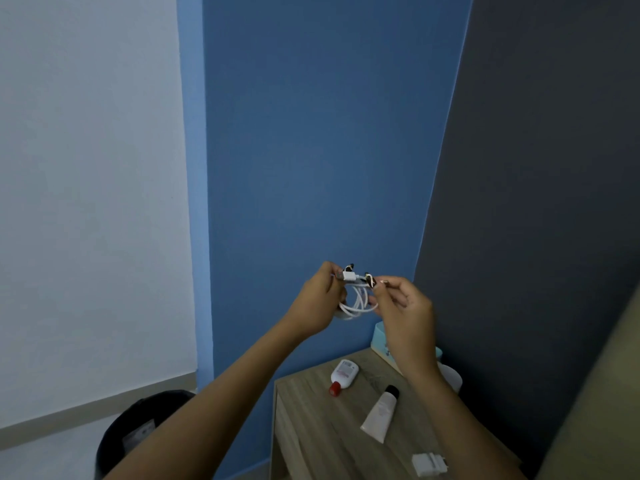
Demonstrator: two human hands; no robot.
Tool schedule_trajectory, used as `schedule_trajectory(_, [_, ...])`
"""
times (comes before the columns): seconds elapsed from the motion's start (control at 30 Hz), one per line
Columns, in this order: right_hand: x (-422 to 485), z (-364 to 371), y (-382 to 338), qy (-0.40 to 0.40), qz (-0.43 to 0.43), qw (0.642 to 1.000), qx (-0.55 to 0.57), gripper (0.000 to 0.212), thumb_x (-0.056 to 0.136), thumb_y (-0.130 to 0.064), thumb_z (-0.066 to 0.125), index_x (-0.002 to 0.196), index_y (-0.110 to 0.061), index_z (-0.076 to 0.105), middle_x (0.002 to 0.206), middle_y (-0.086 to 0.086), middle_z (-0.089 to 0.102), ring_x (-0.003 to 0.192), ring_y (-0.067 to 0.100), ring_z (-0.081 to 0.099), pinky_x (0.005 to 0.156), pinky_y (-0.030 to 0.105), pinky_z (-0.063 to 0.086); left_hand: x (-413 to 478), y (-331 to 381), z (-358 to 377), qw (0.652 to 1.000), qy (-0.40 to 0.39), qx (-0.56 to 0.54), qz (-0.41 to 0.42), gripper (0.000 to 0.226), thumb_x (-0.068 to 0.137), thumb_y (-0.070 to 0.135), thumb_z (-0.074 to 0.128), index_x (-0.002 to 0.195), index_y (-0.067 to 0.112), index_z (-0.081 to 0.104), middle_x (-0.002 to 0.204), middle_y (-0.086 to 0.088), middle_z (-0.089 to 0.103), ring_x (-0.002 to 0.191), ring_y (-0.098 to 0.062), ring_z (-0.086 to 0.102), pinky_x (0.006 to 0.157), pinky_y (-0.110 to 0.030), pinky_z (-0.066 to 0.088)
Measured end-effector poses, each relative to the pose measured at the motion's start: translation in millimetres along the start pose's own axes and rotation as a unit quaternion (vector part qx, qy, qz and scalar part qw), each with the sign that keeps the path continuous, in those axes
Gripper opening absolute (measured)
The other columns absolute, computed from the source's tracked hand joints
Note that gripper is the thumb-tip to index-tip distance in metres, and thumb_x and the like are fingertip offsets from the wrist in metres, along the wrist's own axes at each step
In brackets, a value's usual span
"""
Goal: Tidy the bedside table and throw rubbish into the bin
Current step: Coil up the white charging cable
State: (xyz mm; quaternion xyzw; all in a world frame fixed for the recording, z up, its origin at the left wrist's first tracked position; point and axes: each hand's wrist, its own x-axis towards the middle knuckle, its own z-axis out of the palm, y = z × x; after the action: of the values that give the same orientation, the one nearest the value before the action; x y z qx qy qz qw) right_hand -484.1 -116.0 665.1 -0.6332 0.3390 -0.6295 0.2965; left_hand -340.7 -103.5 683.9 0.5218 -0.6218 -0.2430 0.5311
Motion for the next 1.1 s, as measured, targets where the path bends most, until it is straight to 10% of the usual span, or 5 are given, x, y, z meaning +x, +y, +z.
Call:
schedule_trajectory(0.33, [0.1, 4.6, -3.6, -0.014, 0.065, 0.994, 0.087, 0.015, 0.087, -0.005, 0.064, 0.091, -0.017, 0.071, 0.09, 0.0, 0.077, 0.088, 0.017, 0.072, 0.08, 0.041, 0.057, -2.1, 10.2, 6.1, 0.943, -0.038, -0.299, -0.14, 0.022, 0.096, 0.006, 0.036, 0.093, 0.01, 0.057, 0.062, 0.003, 0.055, 0.054, -0.011, 0.051, 0.064, -0.026, 0.044])
schedule_trajectory(0.47, [2.5, 4.7, -6.2, -0.027, 0.087, 0.988, 0.126, 0.015, 0.086, 0.002, 0.062, 0.092, -0.009, 0.071, 0.087, 0.005, 0.077, 0.084, 0.02, 0.073, 0.071, 0.031, 0.058, -5.6, 17.2, 5.1, 0.898, -0.079, -0.404, -0.155, 0.043, 0.103, 0.032, 0.025, 0.093, 0.007, 0.058, 0.049, 0.006, 0.058, 0.045, -0.007, 0.056, 0.065, -0.029, 0.043])
schedule_trajectory(0.57, [3.7, 3.6, -5.7, -0.032, 0.094, 0.985, 0.138, 0.015, 0.086, 0.002, 0.062, 0.09, -0.01, 0.071, 0.086, 0.006, 0.076, 0.082, 0.02, 0.073, 0.066, 0.026, 0.058, -4.6, 17.8, 3.5, 0.899, -0.117, -0.394, -0.15, 0.068, 0.098, 0.056, 0.016, 0.092, 0.004, 0.058, 0.049, 0.004, 0.061, 0.046, -0.007, 0.06, 0.065, -0.03, 0.043])
schedule_trajectory(0.73, [7.1, 4.1, -1.9, -0.034, 0.155, 0.973, 0.166, 0.011, 0.087, -0.004, 0.062, 0.09, -0.013, 0.069, 0.086, 0.011, 0.076, 0.082, 0.024, 0.072, 0.074, 0.038, 0.059, -5.5, 15.5, 2.4, 0.926, -0.141, -0.332, -0.111, 0.035, 0.098, 0.021, 0.039, 0.082, 0.012, 0.068, 0.081, -0.008, 0.067, 0.066, -0.013, 0.064, 0.065, -0.023, 0.05])
schedule_trajectory(1.1, [16.5, -0.9, 0.4, -0.066, 0.197, 0.971, 0.119, 0.01, 0.084, -0.013, 0.07, 0.093, -0.012, 0.072, 0.09, 0.014, 0.075, 0.086, 0.029, 0.072, 0.082, 0.046, 0.058, -5.5, -2.9, -6.2, 0.986, -0.065, -0.151, -0.035, 0.023, 0.089, 0.018, 0.064, 0.105, 0.007, 0.053, 0.104, -0.027, 0.065, 0.085, -0.024, 0.068, 0.072, -0.029, 0.058])
